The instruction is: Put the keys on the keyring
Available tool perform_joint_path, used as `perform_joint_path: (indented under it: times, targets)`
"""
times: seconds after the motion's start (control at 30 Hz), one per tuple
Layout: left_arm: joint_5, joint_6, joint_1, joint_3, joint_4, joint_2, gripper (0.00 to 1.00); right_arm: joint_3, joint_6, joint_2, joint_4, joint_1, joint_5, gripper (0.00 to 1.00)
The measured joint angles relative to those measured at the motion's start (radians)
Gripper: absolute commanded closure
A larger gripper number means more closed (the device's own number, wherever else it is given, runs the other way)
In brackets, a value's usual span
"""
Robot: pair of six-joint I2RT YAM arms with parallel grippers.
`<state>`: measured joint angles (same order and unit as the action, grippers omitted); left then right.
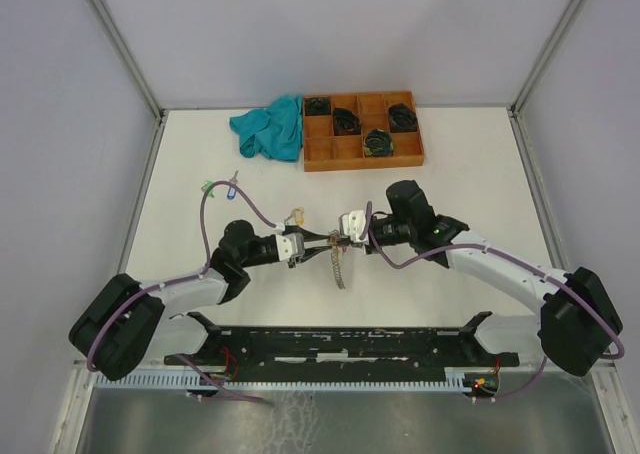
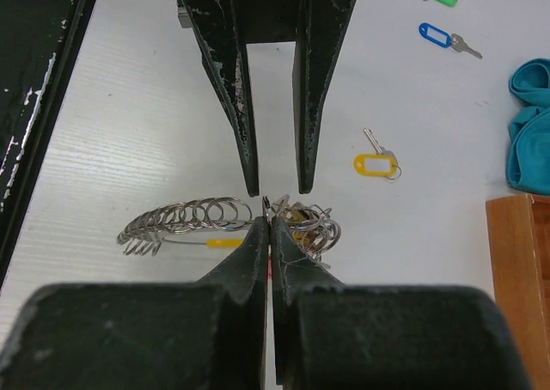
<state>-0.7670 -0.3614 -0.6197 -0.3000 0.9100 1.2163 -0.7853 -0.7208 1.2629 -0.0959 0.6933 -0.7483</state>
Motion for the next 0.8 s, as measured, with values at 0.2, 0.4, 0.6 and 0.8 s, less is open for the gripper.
perform_joint_path:
  times: [0.2,0.4,0.6,0.8]
  targets:
    - [-0.003,0.0,-0.007,0.0,0.0,0.016,0.69,-0.004,-0.003,0.006,-0.003,0.0,-0.001,0.97]
    - [-0.014,0.0,-0.012,0.0,0.0,0.021,0.7,-0.004,-0.003,0.016,-0.003,0.0,-0.001,0.97]
    - [-0.023,0.0,-0.018,-0.004,-0.027,0.044,0.71,-0.004,-0.003,0.016,-0.003,0.0,-0.003,0.97]
    - [-0.021,0.0,-0.024,-0.02,-0.05,0.056,0.71,-0.005,-0.003,0.019,-0.003,0.0,-0.008,0.97]
